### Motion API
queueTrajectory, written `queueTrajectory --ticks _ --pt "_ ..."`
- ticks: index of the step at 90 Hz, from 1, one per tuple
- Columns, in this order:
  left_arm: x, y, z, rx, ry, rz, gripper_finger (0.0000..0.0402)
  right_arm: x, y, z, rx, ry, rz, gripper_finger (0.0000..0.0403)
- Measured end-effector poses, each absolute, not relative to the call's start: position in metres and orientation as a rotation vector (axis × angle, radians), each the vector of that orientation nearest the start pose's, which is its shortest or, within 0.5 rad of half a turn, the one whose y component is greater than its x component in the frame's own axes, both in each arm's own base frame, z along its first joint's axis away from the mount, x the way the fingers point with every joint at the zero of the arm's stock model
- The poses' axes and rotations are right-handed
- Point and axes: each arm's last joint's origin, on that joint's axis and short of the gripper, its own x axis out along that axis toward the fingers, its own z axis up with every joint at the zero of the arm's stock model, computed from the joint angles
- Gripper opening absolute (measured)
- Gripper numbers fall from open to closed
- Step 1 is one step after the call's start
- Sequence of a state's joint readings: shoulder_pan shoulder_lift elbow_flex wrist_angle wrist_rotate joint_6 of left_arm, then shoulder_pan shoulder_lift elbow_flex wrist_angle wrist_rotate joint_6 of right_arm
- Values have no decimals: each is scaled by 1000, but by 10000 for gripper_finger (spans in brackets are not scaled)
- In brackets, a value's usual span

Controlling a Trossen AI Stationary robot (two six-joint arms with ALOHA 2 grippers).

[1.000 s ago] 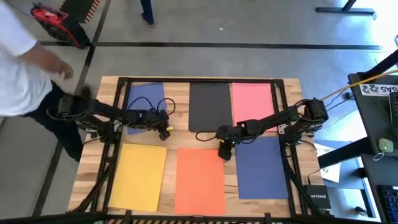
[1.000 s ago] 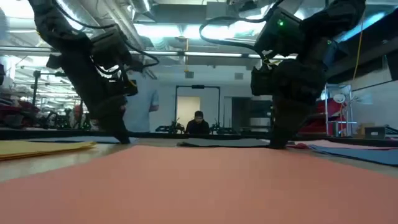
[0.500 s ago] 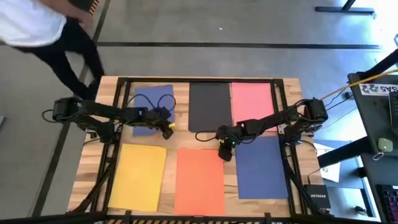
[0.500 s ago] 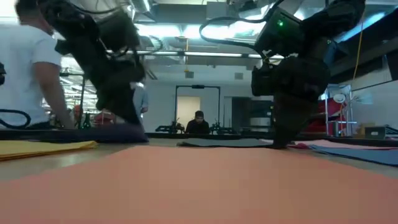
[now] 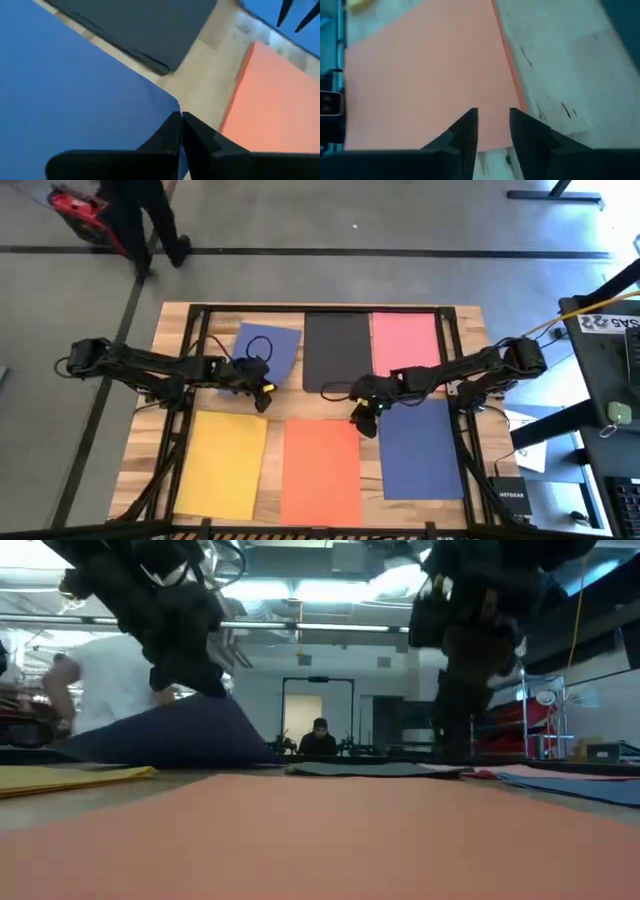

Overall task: Organize paper
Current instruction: Stack the blue paper on top of the stacked blue papers

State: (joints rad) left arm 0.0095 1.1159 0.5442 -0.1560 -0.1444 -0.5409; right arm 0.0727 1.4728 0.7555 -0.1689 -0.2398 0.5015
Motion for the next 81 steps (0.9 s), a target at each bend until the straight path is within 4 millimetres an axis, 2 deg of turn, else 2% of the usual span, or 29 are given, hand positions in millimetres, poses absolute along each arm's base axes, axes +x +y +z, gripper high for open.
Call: queueTrajectory --ticks 24,62,81 --pt "218 -11 208 -497 614 266 0 265 26 208 586 835 59 101" --pt "239 -28 276 -460 409 168 0 248 24 240 715 721 46 101" --pt "245 -35 293 -435 377 140 0 238 24 253 750 674 51 101"
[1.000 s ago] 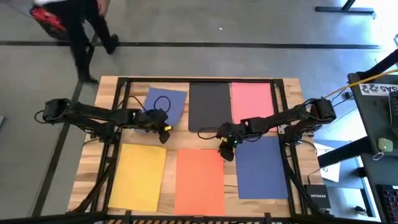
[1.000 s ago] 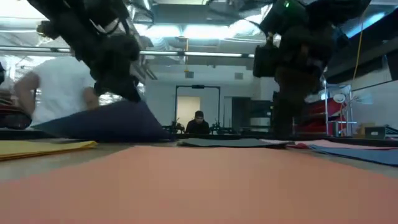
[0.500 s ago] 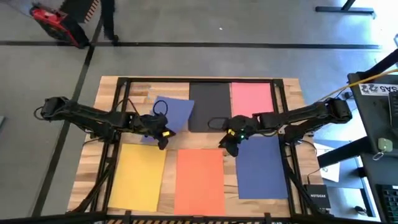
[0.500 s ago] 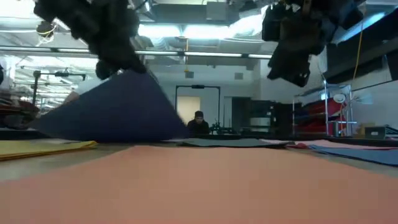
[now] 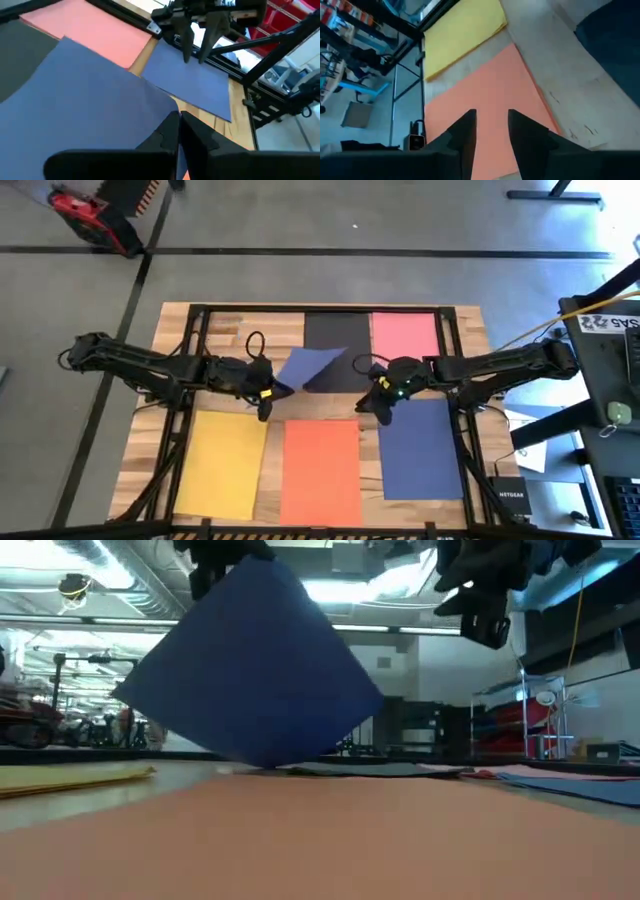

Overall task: Organize paper
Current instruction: Stack the blue paper on top of the stacked blue papers

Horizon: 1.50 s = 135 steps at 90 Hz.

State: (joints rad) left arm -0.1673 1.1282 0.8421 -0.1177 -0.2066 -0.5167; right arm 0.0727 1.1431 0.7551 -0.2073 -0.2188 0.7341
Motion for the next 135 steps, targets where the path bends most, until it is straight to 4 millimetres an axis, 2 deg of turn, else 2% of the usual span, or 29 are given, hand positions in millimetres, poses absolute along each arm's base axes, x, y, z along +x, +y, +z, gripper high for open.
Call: queueTrajectory --ticks 14,32,53,66,92,115,135 --pt "253 -43 293 -459 373 127 0 235 23 256 792 673 39 101" --pt "271 -63 284 -492 332 60 0 229 23 259 840 673 13 101" --pt "292 -83 278 -536 258 -9 0 214 22 275 804 609 54 101" --pt "314 -94 287 -506 226 -34 0 201 20 283 788 585 40 101" --pt "372 -108 301 -520 135 -53 0 180 18 292 802 565 18 101" --pt "424 -123 288 -573 140 -46 0 168 16 298 814 538 10 101" --pt "450 -138 272 -609 158 -90 0 154 15 305 853 500 -4 101"
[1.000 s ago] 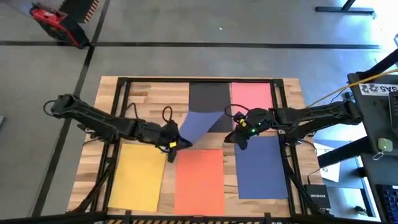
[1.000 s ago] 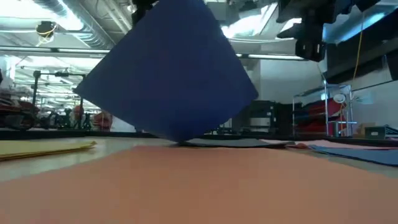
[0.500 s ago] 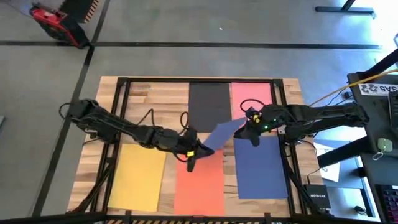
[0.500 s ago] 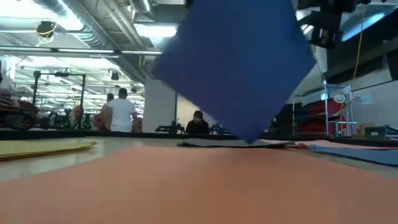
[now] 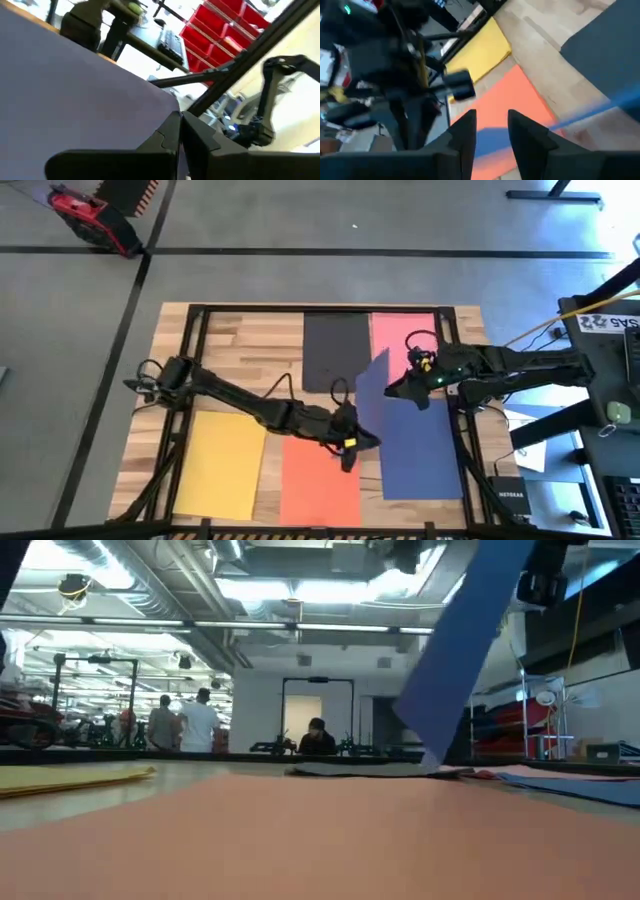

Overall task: Organize paper
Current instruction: Stack the blue paper on top of the stacked blue papers

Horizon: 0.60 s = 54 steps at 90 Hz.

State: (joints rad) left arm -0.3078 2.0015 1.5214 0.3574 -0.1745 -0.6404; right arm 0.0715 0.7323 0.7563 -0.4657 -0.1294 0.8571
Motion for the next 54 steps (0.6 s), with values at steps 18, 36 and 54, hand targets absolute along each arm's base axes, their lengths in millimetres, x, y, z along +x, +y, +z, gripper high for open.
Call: queueTrajectory --ticks 18,36,54 --pt "458 -144 265 -626 136 -119 0 135 12 307 851 478 -64 101" --pt "467 -150 268 -606 113 -127 0 123 10 310 834 441 -92 101" --pt "489 -161 264 -636 87 -121 0 122 10 307 771 472 -92 101"
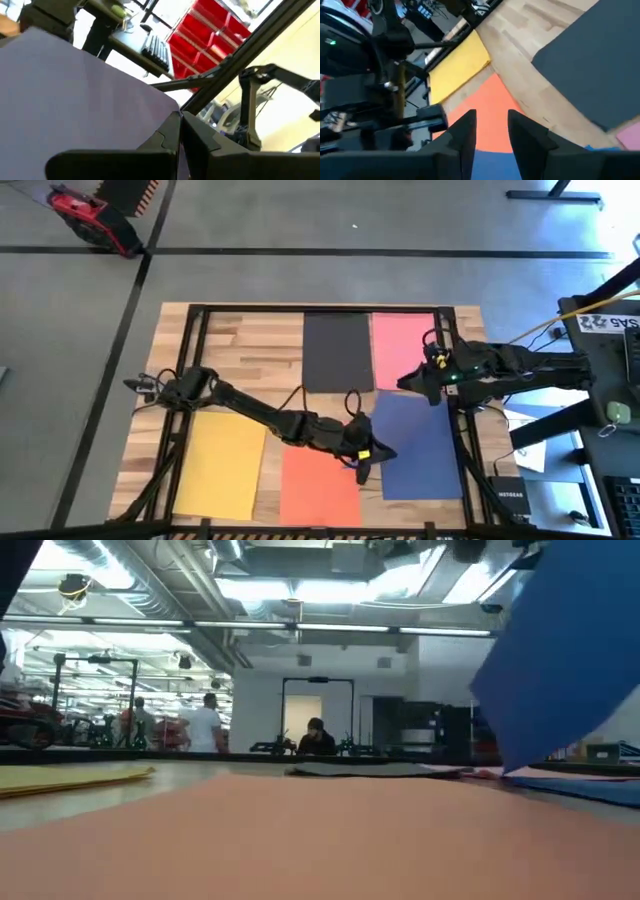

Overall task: Organize paper
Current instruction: Stack the blue paper on top of the stacked blue papers

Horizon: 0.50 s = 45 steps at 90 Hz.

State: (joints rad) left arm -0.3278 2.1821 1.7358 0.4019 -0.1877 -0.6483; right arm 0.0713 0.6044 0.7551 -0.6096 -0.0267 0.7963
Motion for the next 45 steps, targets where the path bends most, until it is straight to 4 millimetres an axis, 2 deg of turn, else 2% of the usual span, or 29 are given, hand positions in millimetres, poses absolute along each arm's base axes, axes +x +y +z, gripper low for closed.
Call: queueTrajectory --ticks 18,45 --pt "513 -167 256 -661 42 -83 0 121 10 307 749 473 -78 101" --pt "541 -165 225 -706 38 -27 0 118 10 310 742 460 -36 101"
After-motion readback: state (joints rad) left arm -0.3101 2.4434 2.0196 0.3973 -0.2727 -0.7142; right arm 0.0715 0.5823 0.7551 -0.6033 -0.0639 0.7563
